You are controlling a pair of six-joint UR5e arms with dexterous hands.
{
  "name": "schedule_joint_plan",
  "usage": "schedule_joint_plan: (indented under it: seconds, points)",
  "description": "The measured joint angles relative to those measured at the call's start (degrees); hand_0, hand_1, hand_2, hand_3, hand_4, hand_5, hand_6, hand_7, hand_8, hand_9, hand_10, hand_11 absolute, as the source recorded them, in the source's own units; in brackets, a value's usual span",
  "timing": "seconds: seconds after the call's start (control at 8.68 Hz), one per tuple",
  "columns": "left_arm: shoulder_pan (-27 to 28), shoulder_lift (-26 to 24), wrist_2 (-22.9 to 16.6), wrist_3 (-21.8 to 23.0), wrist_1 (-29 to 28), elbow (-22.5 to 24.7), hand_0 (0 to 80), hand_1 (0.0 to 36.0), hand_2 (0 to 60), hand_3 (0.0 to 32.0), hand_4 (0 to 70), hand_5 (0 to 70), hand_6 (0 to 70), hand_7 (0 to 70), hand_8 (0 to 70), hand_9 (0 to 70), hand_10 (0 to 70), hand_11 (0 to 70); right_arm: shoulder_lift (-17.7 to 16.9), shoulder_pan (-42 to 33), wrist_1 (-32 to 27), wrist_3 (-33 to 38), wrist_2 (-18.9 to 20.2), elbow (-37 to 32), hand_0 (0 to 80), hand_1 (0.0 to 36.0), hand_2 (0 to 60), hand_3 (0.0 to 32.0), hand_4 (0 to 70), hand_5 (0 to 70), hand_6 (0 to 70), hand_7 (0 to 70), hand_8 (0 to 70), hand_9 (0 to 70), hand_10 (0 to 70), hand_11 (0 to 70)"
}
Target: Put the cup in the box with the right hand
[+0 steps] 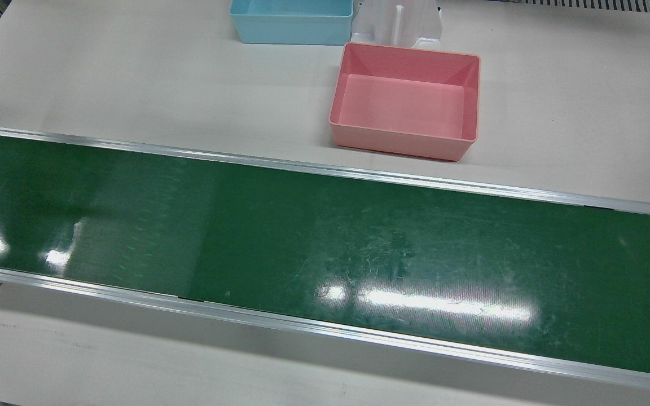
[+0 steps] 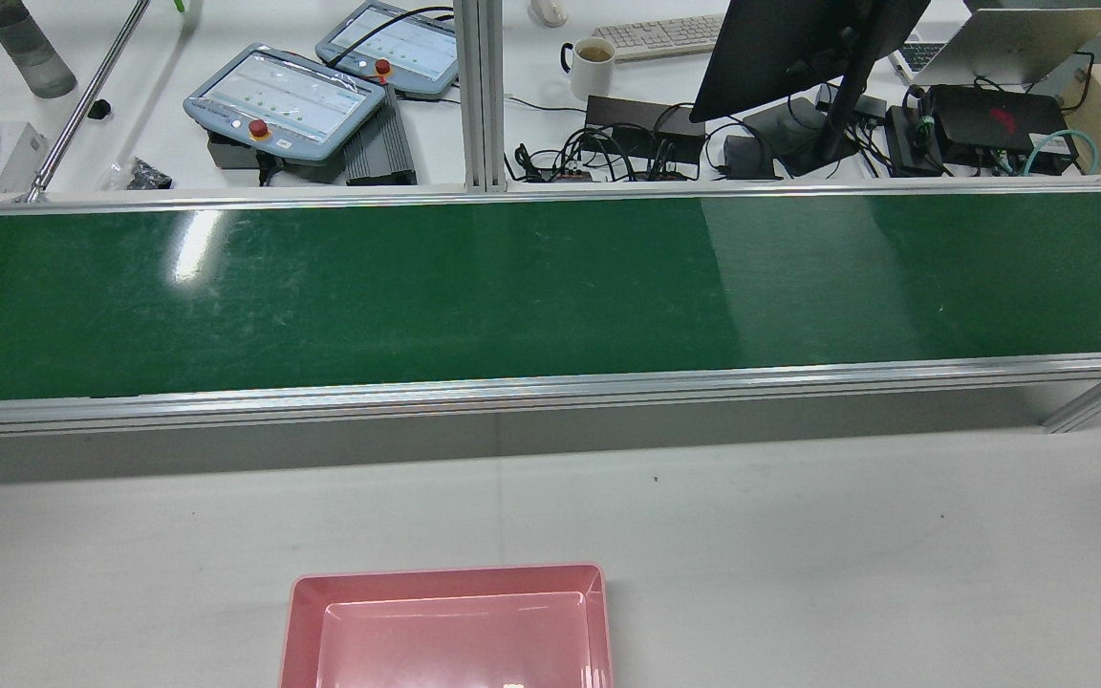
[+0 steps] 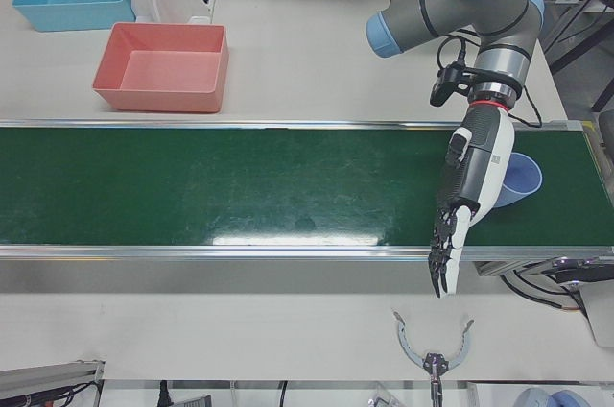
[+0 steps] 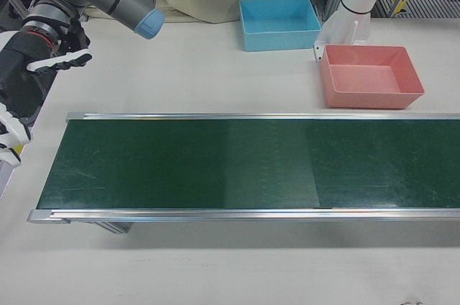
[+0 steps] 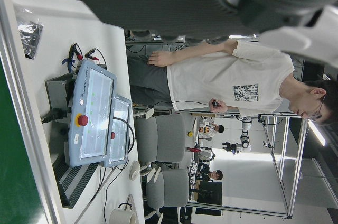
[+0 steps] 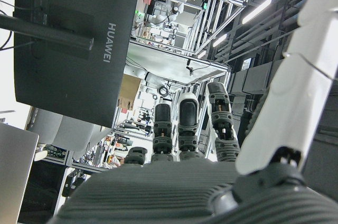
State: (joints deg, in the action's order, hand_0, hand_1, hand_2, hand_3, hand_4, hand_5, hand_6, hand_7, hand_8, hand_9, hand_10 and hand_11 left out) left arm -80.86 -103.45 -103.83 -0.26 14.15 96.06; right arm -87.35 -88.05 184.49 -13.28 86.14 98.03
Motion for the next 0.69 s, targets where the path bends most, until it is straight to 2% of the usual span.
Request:
schedule_joint_plan:
  seconds: [0.12, 0.23, 0.35, 0.46, 0.58, 0.69]
  points:
    - [0.00, 0.00, 0.01, 0.00, 0.00, 0.00, 0.0, 0.0, 0.0, 0.0, 0.0, 0.0, 0.0, 0.0, 0.0, 0.0, 0.0, 0.0, 1.09, 3.62, 0.37, -0.11, -2.22, 0.92, 49.9, 11.2, 4.9, 0.0, 20.3, 5.2, 13.5, 60.0, 11.6, 25.8, 1.0, 2.9]
    - [0.00, 0.00, 0.02, 0.00, 0.00, 0.00, 0.0, 0.0, 0.0, 0.0, 0.0, 0.0, 0.0, 0.0, 0.0, 0.0, 0.0, 0.0, 2.47, 7.90, 1.39, -0.18, -5.21, 2.31, 51.1, 10.2, 0.0, 0.0, 24.0, 5.1, 13.7, 61.9, 11.1, 25.7, 0.4, 2.0]
    - [0.00, -0.02, 0.03, 0.00, 0.03, 0.00, 0.0, 0.0, 0.0, 0.0, 0.0, 0.0, 0.0, 0.0, 0.0, 0.0, 0.0, 0.0, 3.96, 13.21, 2.80, -0.25, -9.51, 3.71, 49.3, 15.2, 16.2, 0.0, 19.8, 5.1, 14.0, 64.1, 10.8, 25.9, 0.0, 1.2]
    - [0.00, -0.05, 0.00, 0.00, 0.09, 0.04, 0.0, 0.0, 0.0, 0.0, 0.0, 0.0, 0.0, 0.0, 0.0, 0.0, 0.0, 0.0, 5.64, 18.48, 3.83, -0.39, -13.81, 4.69, 46.0, 23.2, 47.3, 0.0, 9.2, 5.0, 14.0, 64.1, 10.9, 26.1, 0.0, 0.7]
    - [0.00, -0.07, -0.01, 0.00, 0.11, 0.06, 0.0, 0.0, 0.0, 0.0, 0.0, 0.0, 0.0, 0.0, 0.0, 0.0, 0.0, 0.0, 7.43, 23.02, 4.94, -1.03, -17.39, 5.59, 46.2, 23.2, 46.6, 0.0, 11.9, 4.8, 14.1, 65.4, 10.9, 26.6, 0.0, 0.0]
    - [0.00, -0.06, 0.01, 0.00, 0.07, 0.05, 0.0, 0.0, 0.0, 0.0, 0.0, 0.0, 0.0, 0.0, 0.0, 0.0, 0.0, 0.0, 8.78, 26.78, 7.28, -2.06, -20.37, 7.08, 46.0, 21.4, 42.6, 0.0, 14.3, 4.3, 14.1, 65.9, 11.1, 27.0, 0.0, 0.0]
